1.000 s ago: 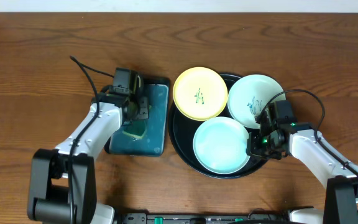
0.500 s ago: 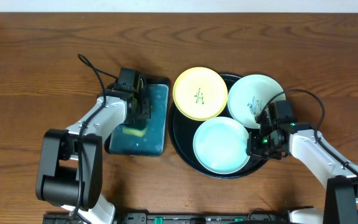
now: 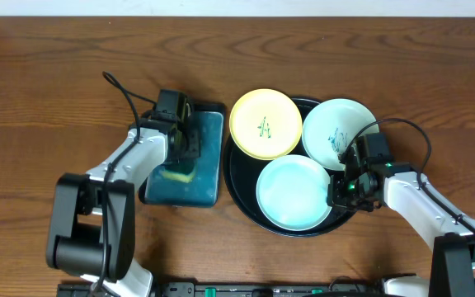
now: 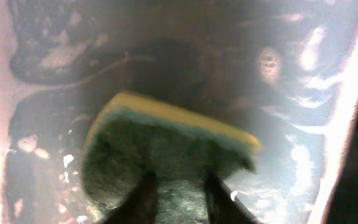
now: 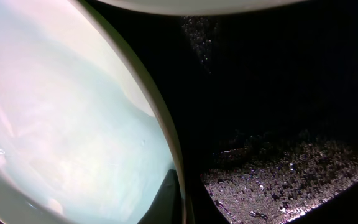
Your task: Clean dirty plates on tray and stack at the side
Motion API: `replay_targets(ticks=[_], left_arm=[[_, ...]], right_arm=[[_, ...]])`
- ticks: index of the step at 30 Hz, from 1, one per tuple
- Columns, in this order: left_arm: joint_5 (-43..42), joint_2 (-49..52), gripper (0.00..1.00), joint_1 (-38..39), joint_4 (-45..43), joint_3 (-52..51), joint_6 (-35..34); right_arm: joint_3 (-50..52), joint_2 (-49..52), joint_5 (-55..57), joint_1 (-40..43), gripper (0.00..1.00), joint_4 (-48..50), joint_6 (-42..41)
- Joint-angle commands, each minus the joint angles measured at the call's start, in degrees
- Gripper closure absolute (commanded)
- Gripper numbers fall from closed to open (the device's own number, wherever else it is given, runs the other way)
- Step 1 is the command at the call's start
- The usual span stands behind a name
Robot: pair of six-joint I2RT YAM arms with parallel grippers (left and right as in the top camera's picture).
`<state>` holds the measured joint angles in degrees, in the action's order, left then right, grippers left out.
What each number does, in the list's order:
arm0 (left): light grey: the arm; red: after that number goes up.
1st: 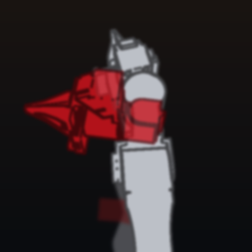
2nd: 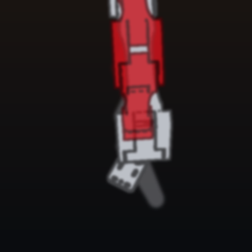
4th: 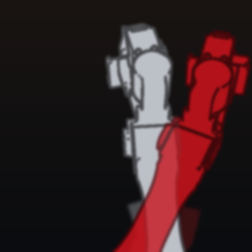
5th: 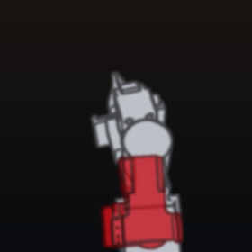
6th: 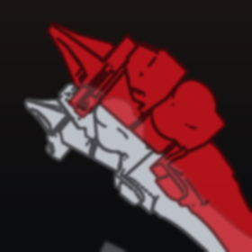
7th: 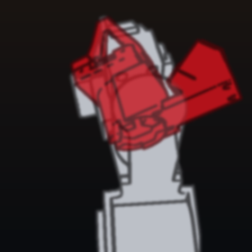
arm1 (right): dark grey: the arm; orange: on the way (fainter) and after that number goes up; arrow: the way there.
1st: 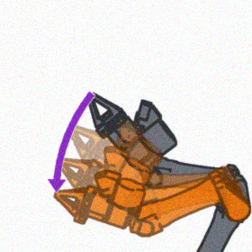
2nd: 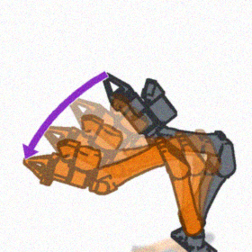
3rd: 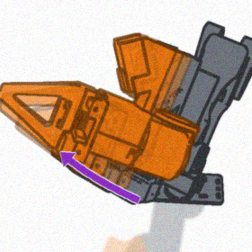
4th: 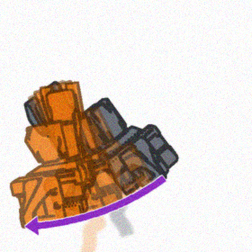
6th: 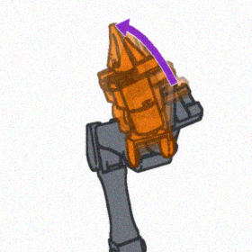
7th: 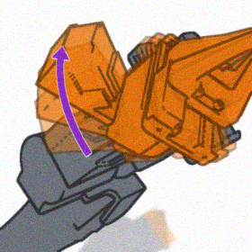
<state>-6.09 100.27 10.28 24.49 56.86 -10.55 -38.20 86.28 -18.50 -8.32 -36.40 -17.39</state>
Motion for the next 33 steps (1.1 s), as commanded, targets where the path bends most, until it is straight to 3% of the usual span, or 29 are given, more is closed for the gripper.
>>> replay_targets(ticks=[1, 7, 21, 24, 30, 33], left_arm=[[0.8, -4.0, 0.57, -0.3, 1.5, -1.0, -0.2], [0.8, -8.2, 0.53, -0.3, 5.6, -1.0, -0.2], [0.8, -3.6, 0.55, -0.3, 6.6, -2.6, -0.9], [0.8, -1.9, 0.61, -0.3, 6.1, -2.6, -0.9], [0.8, 0.8, 0.90, -0.3, 6.1, -2.6, -0.9], [0.8, 1.1, 0.91, -0.3, 6.1, -2.6, -0.9]], right_arm=[[1.5, 1.1, 4.5, 0.0, 0.99, -1.0, 0.2], [1.5, 1.1, 4.5, -0.1, 0.99, -0.7, 0.2], [1.5, 1.1, 4.5, -0.4, 0.99, -0.4, 0.2], [1.5, 1.1, 4.5, -0.4, 0.99, -0.5, 0.2], [1.5, 1.1, 4.5, -0.4, 0.99, -0.5, 0.2], [1.5, 1.1, 4.5, -0.4, 0.99, -0.5, 0.2]])
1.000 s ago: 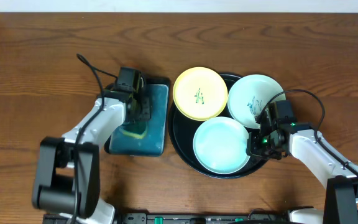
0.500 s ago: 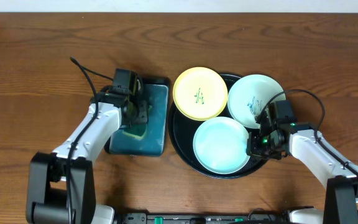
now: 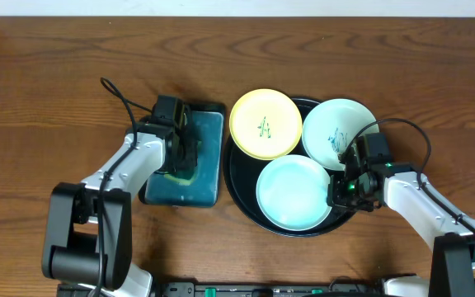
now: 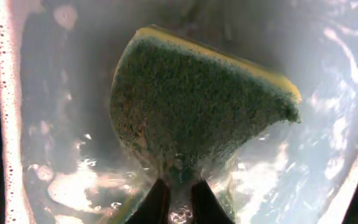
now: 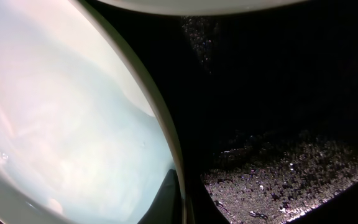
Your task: Clean dirty plates on tray and stack at the side
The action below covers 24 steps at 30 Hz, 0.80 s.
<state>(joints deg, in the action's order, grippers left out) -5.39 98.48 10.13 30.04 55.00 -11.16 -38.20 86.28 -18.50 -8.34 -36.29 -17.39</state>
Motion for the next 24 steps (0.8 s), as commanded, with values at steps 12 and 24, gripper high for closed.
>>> replay_targets(ticks=[12, 24], left_arm=[[0.1, 2.9, 0.92, -0.1, 0.5, -0.8, -0.3], [0.1, 2.9, 0.92, -0.1, 0.5, -0.8, -0.3]], right_arm=[[1.5, 1.1, 4.5, -0.4, 0.99, -0.5, 0.2], [1.6, 1.1, 4.5, -0.4, 0.97, -0.3, 0.2]])
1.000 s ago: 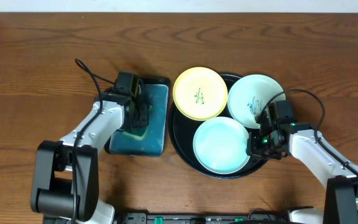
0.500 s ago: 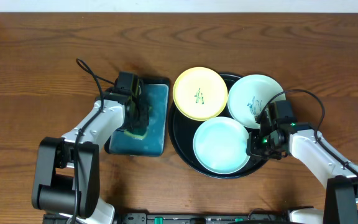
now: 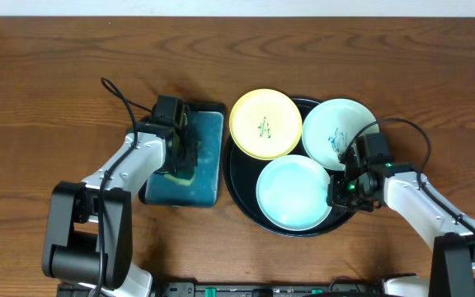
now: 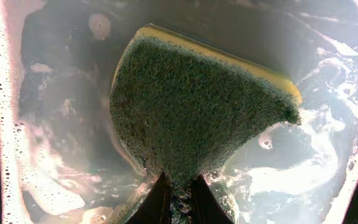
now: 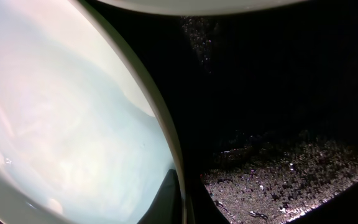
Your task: Clean dirty plates on tray and stack at the side
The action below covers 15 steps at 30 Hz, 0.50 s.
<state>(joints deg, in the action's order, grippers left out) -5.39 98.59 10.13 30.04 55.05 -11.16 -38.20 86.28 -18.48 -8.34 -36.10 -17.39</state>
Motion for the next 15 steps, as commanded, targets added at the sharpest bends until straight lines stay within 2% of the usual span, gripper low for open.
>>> replay_targets(ticks=[1, 15], left_arm=[[0.1, 2.8, 0.92, -0.1, 0.5, -0.8, -0.3], [0.1, 2.8, 0.92, -0.1, 0.5, -0.8, -0.3]], right_arm=[[1.6, 1.1, 4.5, -0.4, 0.97, -0.3, 0.2], [1.6, 1.1, 4.9, -0.4, 0.96, 2.3, 0.2]])
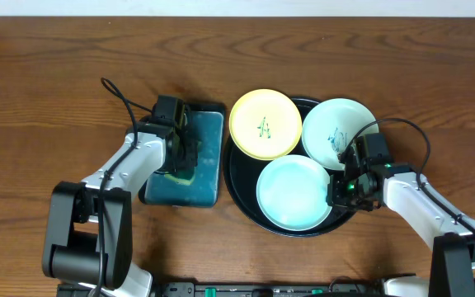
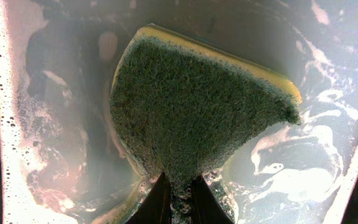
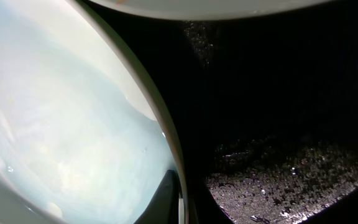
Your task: Clean dirty plates on tray and stack at the side
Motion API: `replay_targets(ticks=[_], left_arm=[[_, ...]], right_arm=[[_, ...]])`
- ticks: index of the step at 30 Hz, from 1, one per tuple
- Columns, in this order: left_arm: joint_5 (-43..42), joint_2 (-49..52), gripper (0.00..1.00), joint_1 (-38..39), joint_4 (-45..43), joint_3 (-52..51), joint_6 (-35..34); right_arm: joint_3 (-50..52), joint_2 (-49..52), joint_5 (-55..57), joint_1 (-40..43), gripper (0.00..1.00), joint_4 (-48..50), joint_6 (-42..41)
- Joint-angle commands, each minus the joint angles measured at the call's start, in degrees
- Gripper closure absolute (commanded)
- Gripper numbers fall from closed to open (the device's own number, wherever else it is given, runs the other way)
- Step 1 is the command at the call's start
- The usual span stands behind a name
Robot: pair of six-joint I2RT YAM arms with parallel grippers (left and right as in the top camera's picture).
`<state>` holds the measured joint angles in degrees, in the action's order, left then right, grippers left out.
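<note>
Three plates lie on the round black tray (image 1: 242,194): a yellow plate (image 1: 265,124) with green marks, a white plate (image 1: 336,130) with blue marks, and a pale blue plate (image 1: 293,191). My right gripper (image 3: 180,205) is shut on the pale blue plate's right rim (image 3: 166,134). In the teal water basin (image 1: 206,161) my left gripper (image 2: 179,199) is shut on the green-and-yellow sponge (image 2: 197,115), which is in soapy water.
The wooden table (image 1: 56,74) stretches left of the basin and behind the tray. Foam rings the basin walls (image 2: 8,124). Wet droplets speckle the tray floor (image 3: 291,180).
The sponge and both grippers stand where they were. Only the foam and water round the sponge have shifted in the basin.
At first my left gripper held the sponge low in murky water. Then the sponge showed fully, pinched at its lower tip, and it has stayed so. My right gripper has kept its grip on the pale blue plate's rim throughout.
</note>
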<state>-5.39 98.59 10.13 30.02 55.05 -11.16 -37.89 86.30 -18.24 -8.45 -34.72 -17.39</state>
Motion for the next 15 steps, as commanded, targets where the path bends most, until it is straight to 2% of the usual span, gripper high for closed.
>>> replay_targets(ticks=[1, 10, 15], left_arm=[[0.1, 2.8, 0.92, -0.1, 0.5, -0.8, -0.3], [0.1, 2.8, 0.92, -0.1, 0.6, -0.8, -0.3], [0.1, 2.8, 0.92, -0.1, 0.6, -0.8, -0.3]], right_arm=[[1.3, 1.0, 4.7, -0.3, 0.96, 1.2, 0.2], [1.3, 1.0, 4.1, -0.3, 0.99, 1.6, 0.2], [1.3, 1.0, -4.7, -0.3, 0.99, 2.6, 2.2]])
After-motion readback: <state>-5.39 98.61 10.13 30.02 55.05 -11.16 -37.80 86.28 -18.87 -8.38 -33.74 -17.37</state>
